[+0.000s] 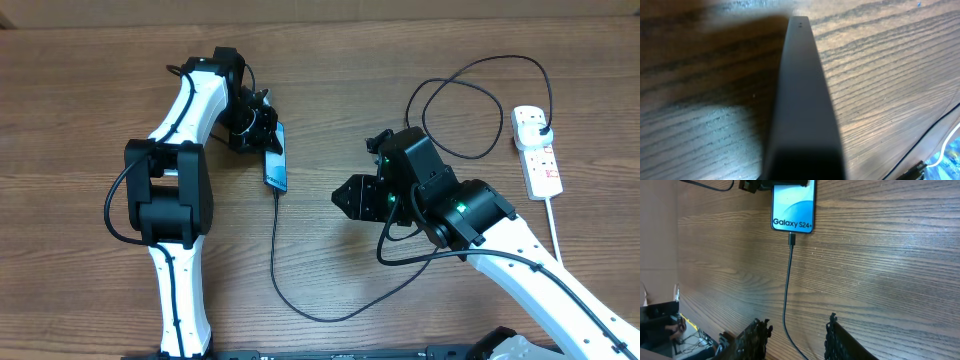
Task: Plug charger to phone and switch on socket
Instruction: 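Lower the plugged phone with the left gripper onto the table, then lay the phone flat and open the left gripper, releasing it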
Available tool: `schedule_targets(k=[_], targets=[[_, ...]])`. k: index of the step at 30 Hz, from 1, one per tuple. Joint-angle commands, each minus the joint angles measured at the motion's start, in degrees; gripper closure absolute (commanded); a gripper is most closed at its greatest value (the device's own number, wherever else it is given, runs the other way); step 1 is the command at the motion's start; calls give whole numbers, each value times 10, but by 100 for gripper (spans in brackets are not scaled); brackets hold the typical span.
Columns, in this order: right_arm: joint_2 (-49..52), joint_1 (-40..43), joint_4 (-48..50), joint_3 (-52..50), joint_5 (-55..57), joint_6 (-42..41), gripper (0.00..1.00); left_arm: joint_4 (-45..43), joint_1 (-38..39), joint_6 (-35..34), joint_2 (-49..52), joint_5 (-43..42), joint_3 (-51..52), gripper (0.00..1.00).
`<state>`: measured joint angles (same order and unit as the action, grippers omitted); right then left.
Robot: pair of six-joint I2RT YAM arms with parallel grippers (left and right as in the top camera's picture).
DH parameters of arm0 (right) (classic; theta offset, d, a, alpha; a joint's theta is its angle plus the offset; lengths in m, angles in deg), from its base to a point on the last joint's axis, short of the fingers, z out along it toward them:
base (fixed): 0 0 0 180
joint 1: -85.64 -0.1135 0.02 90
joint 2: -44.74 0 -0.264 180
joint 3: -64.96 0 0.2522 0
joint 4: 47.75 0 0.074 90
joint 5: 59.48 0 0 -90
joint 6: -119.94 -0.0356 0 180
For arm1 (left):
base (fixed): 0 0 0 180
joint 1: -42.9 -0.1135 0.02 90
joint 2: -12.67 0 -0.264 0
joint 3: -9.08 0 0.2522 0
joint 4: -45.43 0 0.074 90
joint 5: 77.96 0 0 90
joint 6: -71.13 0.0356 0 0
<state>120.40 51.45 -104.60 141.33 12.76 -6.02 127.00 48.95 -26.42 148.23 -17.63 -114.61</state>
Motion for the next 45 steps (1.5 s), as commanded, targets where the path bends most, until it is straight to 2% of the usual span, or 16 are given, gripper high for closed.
schedule_targets(k=[1, 9, 16, 24, 28, 45], targets=[[0, 1, 1, 4, 4, 2, 60, -8, 7, -6, 1, -6, 11, 96], [0, 1, 0, 4, 4, 2, 60, -17, 7, -8, 1, -3, 37, 96], [0, 1, -4, 4, 4, 2, 60, -17, 7, -8, 1, -1, 37, 89], [0, 1, -6, 4, 4, 2, 60, -14, 7, -8, 1, 5, 37, 71], [0, 1, -8, 4, 4, 2, 60, -9, 7, -8, 1, 30, 37, 66], [0, 1, -8, 4, 4, 4, 60, -4, 7, -8, 1, 49, 37, 63]])
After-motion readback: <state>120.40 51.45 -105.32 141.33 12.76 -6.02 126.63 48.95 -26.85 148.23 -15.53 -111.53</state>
